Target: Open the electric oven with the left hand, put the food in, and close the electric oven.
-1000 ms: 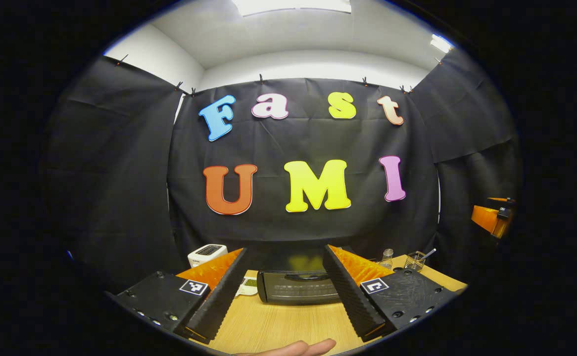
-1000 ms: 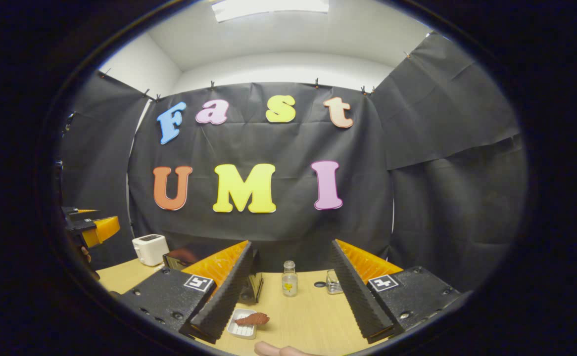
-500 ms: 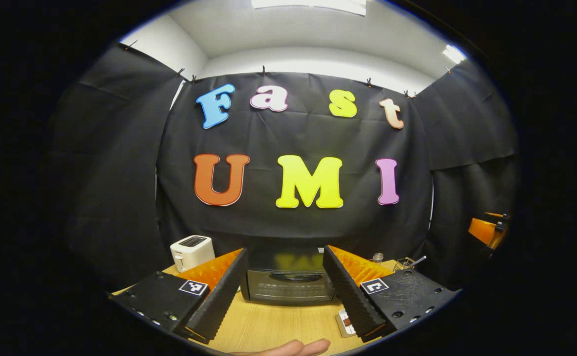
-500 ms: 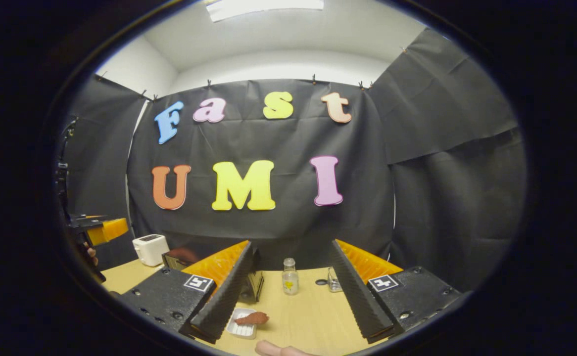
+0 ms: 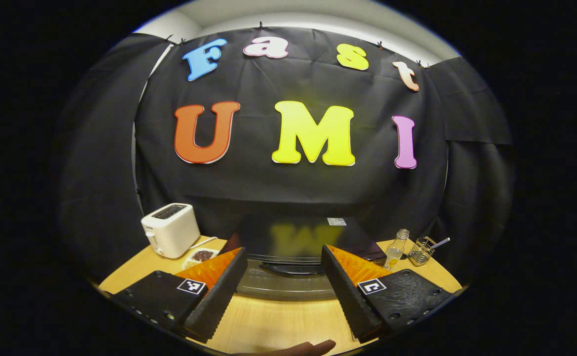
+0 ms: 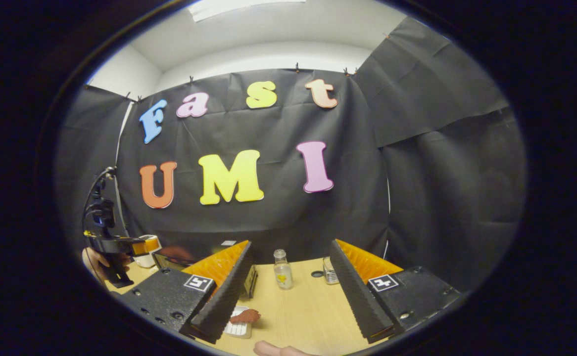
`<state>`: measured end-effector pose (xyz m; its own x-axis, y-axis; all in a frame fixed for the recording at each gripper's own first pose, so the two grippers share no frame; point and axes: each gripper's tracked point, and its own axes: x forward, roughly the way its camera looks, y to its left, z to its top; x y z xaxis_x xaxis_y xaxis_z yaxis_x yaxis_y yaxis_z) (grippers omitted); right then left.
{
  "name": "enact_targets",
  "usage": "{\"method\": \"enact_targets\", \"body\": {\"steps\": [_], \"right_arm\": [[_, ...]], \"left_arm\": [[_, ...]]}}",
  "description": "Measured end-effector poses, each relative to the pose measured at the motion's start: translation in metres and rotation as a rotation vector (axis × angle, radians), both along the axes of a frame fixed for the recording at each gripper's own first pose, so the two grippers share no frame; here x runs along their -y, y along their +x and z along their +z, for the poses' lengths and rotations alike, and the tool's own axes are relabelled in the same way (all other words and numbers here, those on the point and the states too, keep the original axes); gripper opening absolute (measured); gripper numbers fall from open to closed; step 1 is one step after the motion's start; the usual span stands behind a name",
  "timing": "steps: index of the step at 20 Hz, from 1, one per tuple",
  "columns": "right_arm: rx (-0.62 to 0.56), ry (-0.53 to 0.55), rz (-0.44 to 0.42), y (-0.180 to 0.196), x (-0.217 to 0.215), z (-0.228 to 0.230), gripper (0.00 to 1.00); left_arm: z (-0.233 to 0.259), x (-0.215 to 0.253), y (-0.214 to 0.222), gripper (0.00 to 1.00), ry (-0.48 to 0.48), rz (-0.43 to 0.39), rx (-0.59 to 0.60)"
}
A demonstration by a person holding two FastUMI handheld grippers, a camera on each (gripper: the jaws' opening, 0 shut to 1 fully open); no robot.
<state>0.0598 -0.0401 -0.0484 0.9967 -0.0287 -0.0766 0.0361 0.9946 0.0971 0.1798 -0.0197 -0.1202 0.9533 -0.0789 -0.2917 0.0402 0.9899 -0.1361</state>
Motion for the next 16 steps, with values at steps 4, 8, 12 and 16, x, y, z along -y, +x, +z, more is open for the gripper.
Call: {"method": "enact_targets", "body": {"steps": [4, 8, 12, 16], "right_arm": [[0.023, -0.030, -0.030, -0.002, 0.014, 0.006, 0.99], [0.018, -0.034, -0.044, -0.005, 0.017, 0.005, 0.99], [0.023, -0.018, -0.070, -0.005, 0.029, 0.004, 0.99], [0.015, -0.009, -0.078, -0.006, 0.033, 0.003, 0.99]], "left_arm": [[-0.032, 0.020, 0.028, 0.96, 0.017, -0.054, -0.077], [-0.052, 0.037, 0.047, 0.96, 0.029, -0.096, -0.112], [-0.061, 0.033, 0.054, 0.97, 0.103, -0.095, -0.128], [-0.065, 0.033, 0.045, 0.98, 0.109, -0.103, -0.124]]}}
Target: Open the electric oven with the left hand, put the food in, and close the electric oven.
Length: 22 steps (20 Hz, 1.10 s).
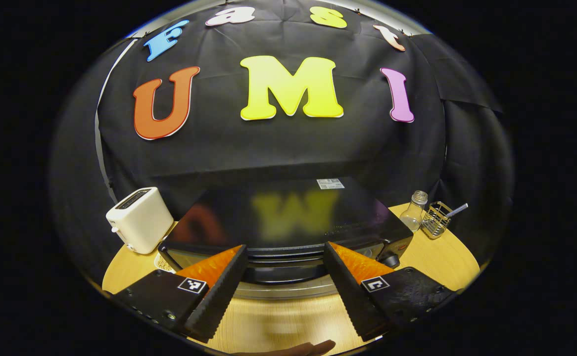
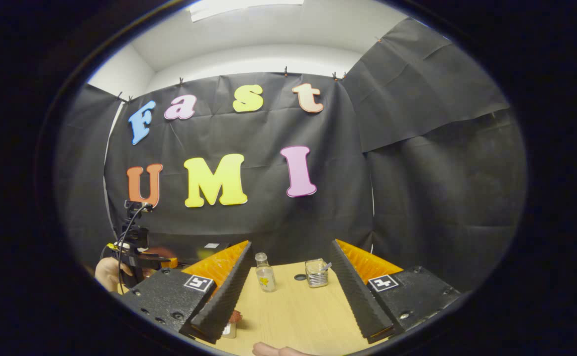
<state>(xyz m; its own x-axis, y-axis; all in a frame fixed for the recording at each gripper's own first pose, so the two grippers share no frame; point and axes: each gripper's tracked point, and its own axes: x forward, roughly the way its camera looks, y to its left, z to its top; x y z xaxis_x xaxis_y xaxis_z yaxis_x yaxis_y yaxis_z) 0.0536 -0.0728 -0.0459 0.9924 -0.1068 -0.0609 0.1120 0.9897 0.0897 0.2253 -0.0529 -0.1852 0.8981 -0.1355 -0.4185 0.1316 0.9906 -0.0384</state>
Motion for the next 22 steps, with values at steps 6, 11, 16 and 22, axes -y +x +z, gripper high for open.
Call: {"method": "enact_targets", "body": {"steps": [6, 11, 16, 22], "right_arm": [[-0.012, -0.001, 0.011, 0.000, -0.004, -0.003, 0.99], [-0.020, 0.002, 0.018, 0.000, -0.006, -0.006, 0.99], [-0.033, 0.013, 0.027, 0.003, -0.009, -0.011, 0.99], [-0.053, 0.011, 0.035, 0.006, -0.014, -0.021, 0.99]], "left_arm": [[-0.006, -0.003, -0.034, 0.97, 0.007, 0.001, 0.002], [-0.020, -0.003, -0.068, 0.97, 0.005, 0.006, -0.001], [-0.039, -0.004, -0.099, 0.97, -0.001, 0.007, 0.007], [-0.065, -0.003, -0.124, 0.97, 0.002, 0.007, -0.030]]}}
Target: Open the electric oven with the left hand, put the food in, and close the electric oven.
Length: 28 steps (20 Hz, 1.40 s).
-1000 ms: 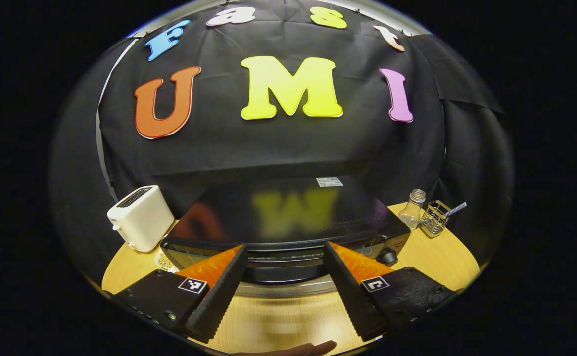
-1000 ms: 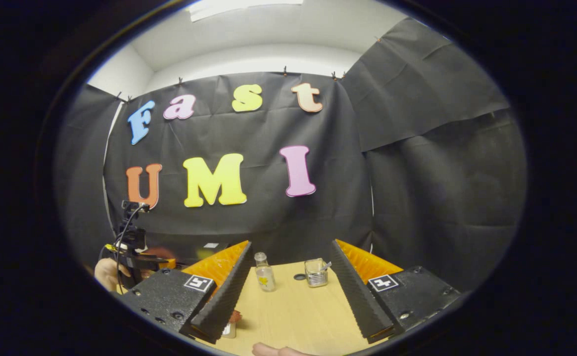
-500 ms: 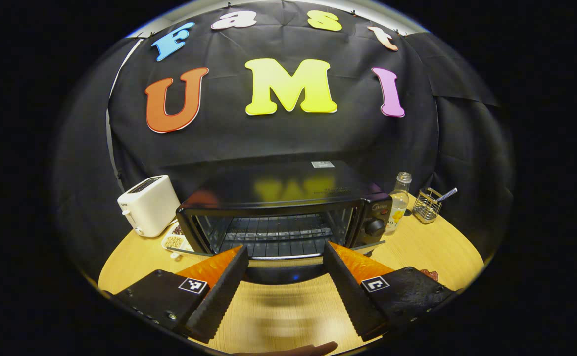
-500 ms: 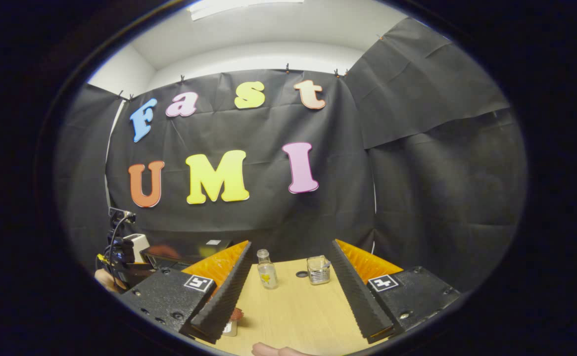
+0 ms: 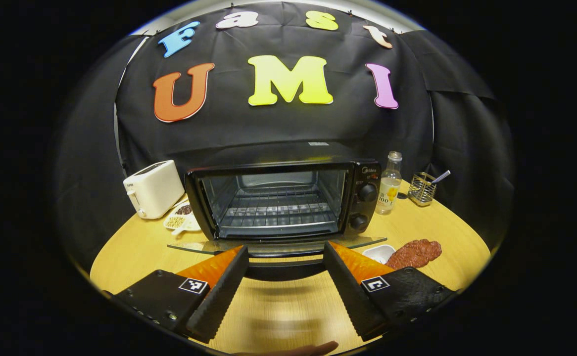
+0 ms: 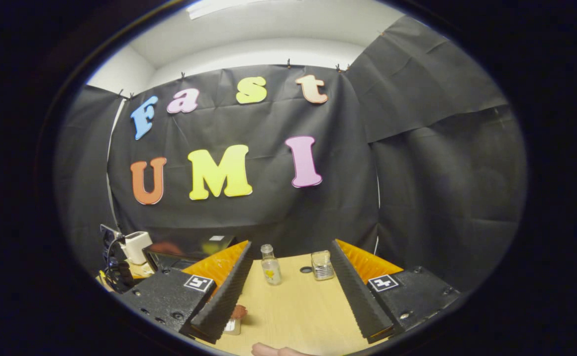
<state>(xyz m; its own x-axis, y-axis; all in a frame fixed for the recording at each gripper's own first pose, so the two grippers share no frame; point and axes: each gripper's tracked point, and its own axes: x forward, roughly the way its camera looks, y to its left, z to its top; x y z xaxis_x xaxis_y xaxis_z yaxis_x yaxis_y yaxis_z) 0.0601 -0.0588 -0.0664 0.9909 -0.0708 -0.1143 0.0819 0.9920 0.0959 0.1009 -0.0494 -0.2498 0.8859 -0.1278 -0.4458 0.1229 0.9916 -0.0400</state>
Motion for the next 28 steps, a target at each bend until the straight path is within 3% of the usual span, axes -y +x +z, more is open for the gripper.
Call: {"method": "enact_targets", "body": {"steps": [10, 16, 23, 28], "right_arm": [[-0.038, 0.000, 0.013, 0.010, -0.005, -0.016, 0.99], [-0.057, -0.002, 0.009, 0.012, -0.006, -0.024, 0.99], [-0.084, 0.001, 0.019, 0.015, -0.010, -0.033, 0.99], [-0.107, -0.008, 0.017, 0.017, -0.010, -0.042, 0.96]], "left_arm": [[-0.047, 0.005, -0.030, 0.96, 0.045, -0.022, -0.089], [-0.095, 0.008, -0.048, 0.97, 0.042, -0.025, -0.233], [-0.100, -0.001, -0.049, 0.96, 0.133, -0.008, -0.214], [-0.078, 0.000, -0.050, 0.95, 0.071, -0.014, -0.176]]}}
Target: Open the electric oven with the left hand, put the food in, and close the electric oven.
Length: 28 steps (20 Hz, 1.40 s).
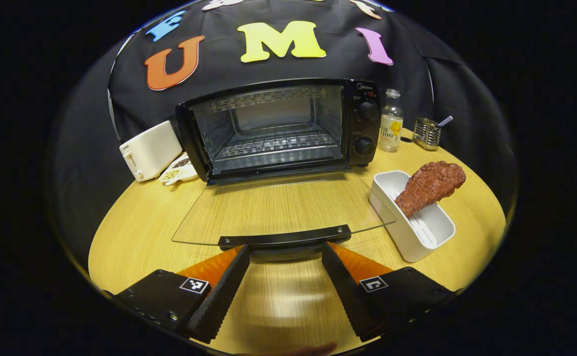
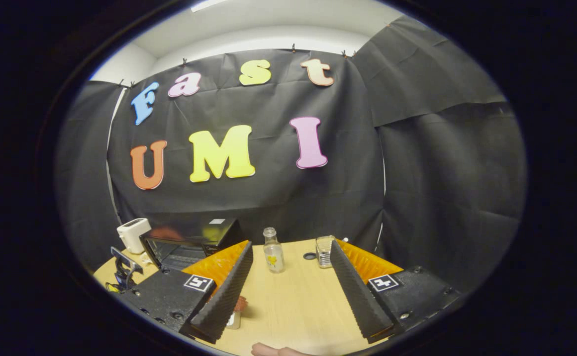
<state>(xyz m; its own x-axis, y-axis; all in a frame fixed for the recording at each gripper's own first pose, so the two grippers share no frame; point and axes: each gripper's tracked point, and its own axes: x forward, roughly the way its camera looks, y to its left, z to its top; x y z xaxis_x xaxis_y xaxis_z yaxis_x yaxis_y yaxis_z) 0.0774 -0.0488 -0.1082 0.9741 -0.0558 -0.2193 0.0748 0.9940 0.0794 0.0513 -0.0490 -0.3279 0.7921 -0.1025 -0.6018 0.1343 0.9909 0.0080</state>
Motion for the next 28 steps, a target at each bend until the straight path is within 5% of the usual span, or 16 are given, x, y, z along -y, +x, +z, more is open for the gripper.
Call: {"method": "enact_targets", "body": {"steps": [10, 20, 24, 28], "right_arm": [[-0.120, 0.004, 0.036, 0.018, -0.013, -0.044, 0.99], [-0.413, -0.043, 0.279, 0.054, -0.045, -0.118, 0.99], [-0.586, 0.068, 0.371, 0.055, -0.069, -0.158, 0.98], [-0.741, 0.233, 0.447, 0.053, -0.098, -0.188, 0.95]], "left_arm": [[0.123, -0.029, -0.006, 0.95, -0.018, 0.036, 0.270], [0.258, -0.075, -0.032, 0.95, 0.007, 0.113, 0.590], [0.292, -0.087, -0.044, 0.95, -0.051, 0.147, 0.663], [0.298, -0.101, -0.054, 0.95, -0.007, 0.185, 0.692]]}}
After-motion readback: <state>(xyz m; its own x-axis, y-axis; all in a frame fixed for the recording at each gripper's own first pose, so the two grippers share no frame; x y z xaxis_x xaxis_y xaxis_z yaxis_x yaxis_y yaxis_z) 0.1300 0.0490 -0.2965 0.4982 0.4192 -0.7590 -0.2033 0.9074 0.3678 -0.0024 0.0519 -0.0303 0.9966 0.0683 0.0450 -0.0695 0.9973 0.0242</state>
